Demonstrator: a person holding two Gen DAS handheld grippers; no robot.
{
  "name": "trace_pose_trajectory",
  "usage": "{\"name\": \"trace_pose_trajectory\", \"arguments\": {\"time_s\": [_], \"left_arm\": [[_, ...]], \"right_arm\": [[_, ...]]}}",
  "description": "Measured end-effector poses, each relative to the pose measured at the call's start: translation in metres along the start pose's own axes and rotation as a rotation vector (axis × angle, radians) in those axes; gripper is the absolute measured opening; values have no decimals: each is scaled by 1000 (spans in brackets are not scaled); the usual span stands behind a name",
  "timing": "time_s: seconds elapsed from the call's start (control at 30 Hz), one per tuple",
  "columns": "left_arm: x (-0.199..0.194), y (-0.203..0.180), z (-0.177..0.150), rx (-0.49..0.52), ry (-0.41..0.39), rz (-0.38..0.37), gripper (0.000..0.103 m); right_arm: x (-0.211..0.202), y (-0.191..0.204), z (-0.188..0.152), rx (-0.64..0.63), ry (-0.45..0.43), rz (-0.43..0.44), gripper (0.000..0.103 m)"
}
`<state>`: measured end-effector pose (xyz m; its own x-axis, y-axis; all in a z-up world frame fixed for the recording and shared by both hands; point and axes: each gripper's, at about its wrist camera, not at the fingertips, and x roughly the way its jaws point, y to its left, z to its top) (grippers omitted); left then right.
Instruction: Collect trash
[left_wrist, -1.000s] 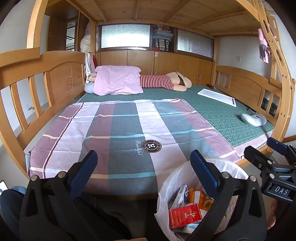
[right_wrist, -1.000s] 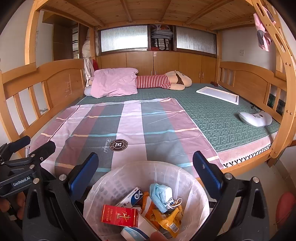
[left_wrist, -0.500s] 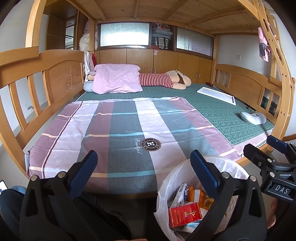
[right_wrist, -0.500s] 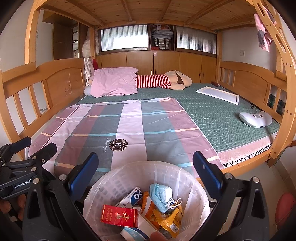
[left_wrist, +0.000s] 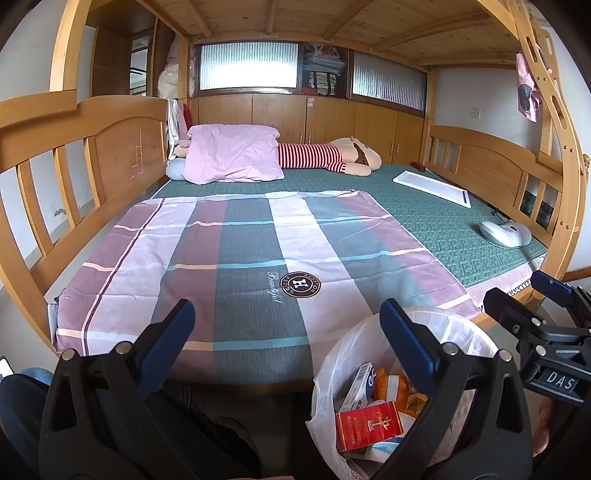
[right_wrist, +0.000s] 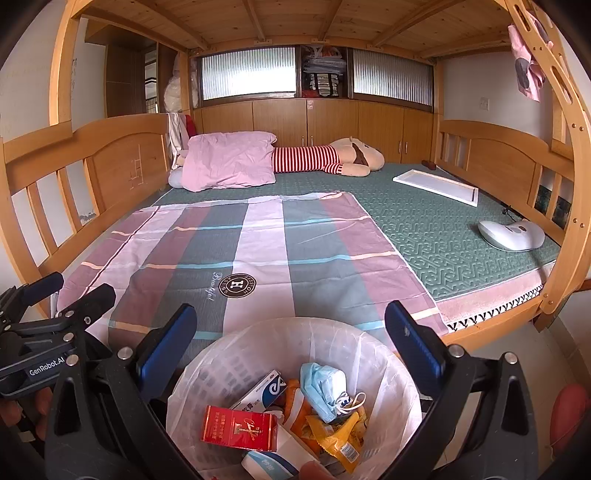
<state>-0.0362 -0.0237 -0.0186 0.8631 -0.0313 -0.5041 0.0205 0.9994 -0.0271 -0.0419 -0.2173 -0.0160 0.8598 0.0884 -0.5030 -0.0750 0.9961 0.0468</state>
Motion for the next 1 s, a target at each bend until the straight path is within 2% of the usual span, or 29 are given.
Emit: {"name": "trace_pose_trajectory", "arguments": {"time_s": [1.0], "left_arm": [[1, -4, -8, 2, 10, -11, 99]], "right_arm": [[6, 0, -6, 7, 16, 2, 99]]}}
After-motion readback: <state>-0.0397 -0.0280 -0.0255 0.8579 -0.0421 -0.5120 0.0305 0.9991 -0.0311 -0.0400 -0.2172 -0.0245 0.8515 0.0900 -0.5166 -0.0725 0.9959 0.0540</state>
